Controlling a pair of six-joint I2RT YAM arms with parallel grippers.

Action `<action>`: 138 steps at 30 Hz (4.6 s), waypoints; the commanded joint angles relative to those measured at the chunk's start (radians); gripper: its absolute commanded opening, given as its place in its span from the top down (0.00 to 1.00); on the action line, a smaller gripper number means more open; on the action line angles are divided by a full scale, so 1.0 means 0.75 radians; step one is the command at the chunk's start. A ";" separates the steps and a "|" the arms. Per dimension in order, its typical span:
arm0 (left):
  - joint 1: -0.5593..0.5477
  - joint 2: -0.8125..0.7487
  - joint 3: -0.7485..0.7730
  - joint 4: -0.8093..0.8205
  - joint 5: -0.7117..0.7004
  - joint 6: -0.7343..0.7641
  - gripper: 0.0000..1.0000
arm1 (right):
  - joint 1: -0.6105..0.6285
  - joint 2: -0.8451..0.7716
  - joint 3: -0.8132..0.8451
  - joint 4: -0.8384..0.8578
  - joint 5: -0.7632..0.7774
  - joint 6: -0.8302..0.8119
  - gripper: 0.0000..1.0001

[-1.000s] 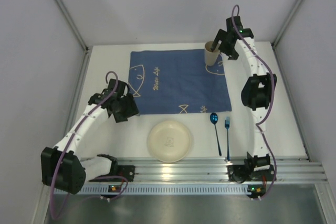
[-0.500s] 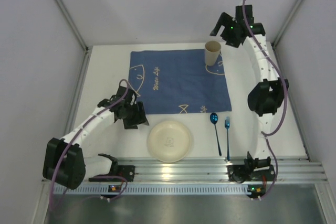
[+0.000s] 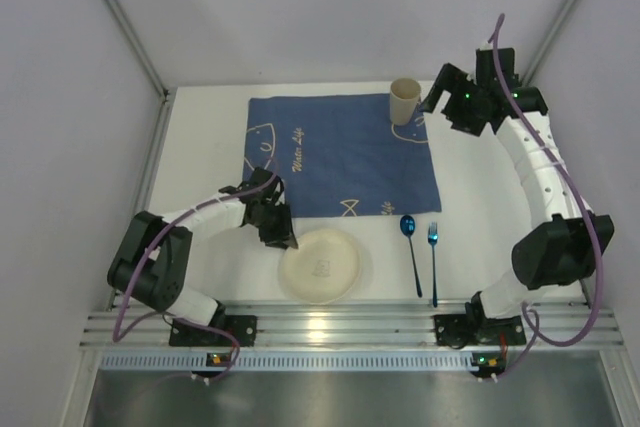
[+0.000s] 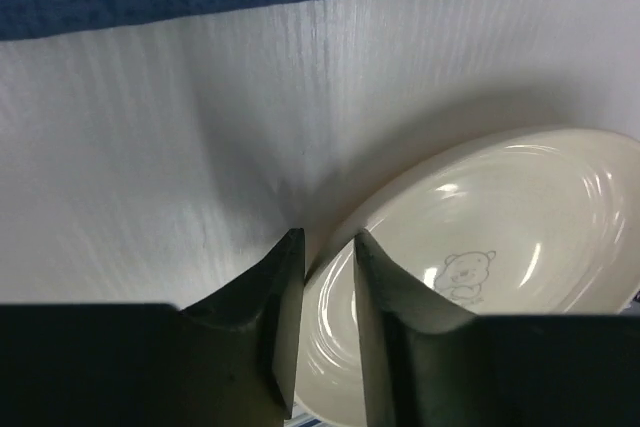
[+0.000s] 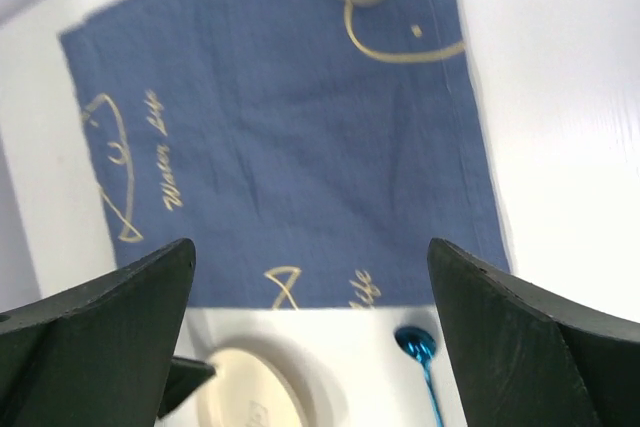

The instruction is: Set the dinner table for one person

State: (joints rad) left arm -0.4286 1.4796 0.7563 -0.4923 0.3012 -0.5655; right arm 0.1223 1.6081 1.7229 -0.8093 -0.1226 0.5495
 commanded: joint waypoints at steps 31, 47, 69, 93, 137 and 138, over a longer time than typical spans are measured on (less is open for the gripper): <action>0.121 0.653 1.042 0.035 -0.099 0.063 1.00 | -0.008 -0.500 -0.763 -0.175 0.045 -0.252 0.00; 0.230 0.975 1.450 -0.049 -0.199 0.005 1.00 | 0.217 -0.532 -1.033 -0.119 -0.041 -0.217 0.04; 0.211 0.525 1.076 -0.068 -0.256 0.034 0.28 | 0.311 -0.281 -1.172 -0.097 0.245 0.038 0.69; 0.209 0.355 1.017 -0.151 -0.267 0.075 0.31 | 0.285 0.003 -1.275 0.144 0.247 0.040 1.00; -0.515 0.543 1.272 0.264 0.419 -0.021 0.47 | 0.287 -0.058 0.118 -0.655 0.008 -0.064 1.00; -0.517 0.549 1.278 0.264 0.415 -0.021 0.48 | 0.285 -0.058 0.124 -0.657 0.004 -0.062 1.00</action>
State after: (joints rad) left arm -0.8097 1.8698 1.6619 -0.3622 0.6128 -0.5652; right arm 0.3374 1.5890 1.7630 -1.2732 -0.0803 0.4866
